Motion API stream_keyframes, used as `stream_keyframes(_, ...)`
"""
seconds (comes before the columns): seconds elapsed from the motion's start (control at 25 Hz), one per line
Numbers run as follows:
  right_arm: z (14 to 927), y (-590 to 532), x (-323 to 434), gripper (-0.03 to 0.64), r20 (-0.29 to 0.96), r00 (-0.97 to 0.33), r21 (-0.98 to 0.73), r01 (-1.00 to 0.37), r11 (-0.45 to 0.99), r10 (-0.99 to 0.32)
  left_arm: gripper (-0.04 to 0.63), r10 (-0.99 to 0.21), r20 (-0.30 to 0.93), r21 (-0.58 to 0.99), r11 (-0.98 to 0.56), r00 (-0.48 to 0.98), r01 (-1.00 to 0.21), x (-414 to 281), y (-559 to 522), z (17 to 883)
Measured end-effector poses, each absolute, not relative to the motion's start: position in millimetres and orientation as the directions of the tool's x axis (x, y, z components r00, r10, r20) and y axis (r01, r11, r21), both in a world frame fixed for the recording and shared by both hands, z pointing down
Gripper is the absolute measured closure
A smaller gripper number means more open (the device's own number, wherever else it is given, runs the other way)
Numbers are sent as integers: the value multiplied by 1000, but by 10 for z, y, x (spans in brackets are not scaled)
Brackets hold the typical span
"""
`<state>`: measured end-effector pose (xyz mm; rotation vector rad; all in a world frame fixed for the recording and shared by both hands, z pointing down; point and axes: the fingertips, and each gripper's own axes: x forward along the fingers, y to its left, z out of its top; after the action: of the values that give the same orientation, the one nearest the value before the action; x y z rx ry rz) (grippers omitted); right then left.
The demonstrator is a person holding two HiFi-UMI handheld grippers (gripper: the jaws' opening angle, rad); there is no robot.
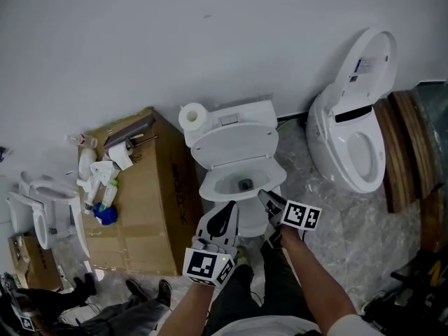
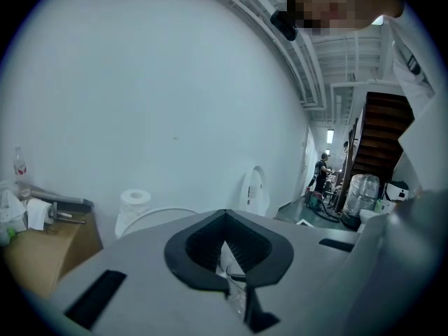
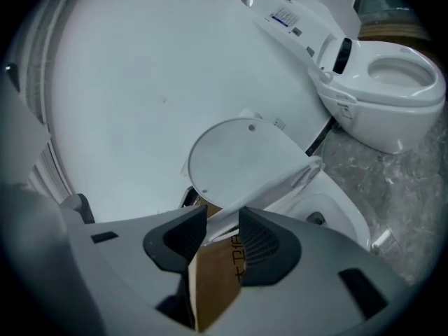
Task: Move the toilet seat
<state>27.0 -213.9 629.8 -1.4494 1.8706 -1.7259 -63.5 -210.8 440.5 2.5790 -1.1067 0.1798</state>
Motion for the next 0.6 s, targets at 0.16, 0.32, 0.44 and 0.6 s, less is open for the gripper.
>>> stream_keyframes(0.16, 6158, -2447, 291, 479, 426, -528, -840, -533, -104, -734, 592, -710, 243, 243, -616, 662, -750, -603, -2304, 4349)
stream_keyframes(0.32, 6066, -2699, 312, 479, 421, -555, -819, -572, -39, -717, 592, -738, 240, 243, -583, 630, -776, -600, -2474, 4316)
stream_keyframes(0.44, 6035, -2882, 312, 479, 426, -566, -794, -608, 9, -706, 592, -756, 238, 239, -563, 610, -791, -616, -2596, 4330)
stream_keyframes(0.6, 6014, -3104, 344, 479, 436, -571, -754, -653, 64, -695, 592, -779, 240, 242, -530, 580, -813, -629, -2748, 4305)
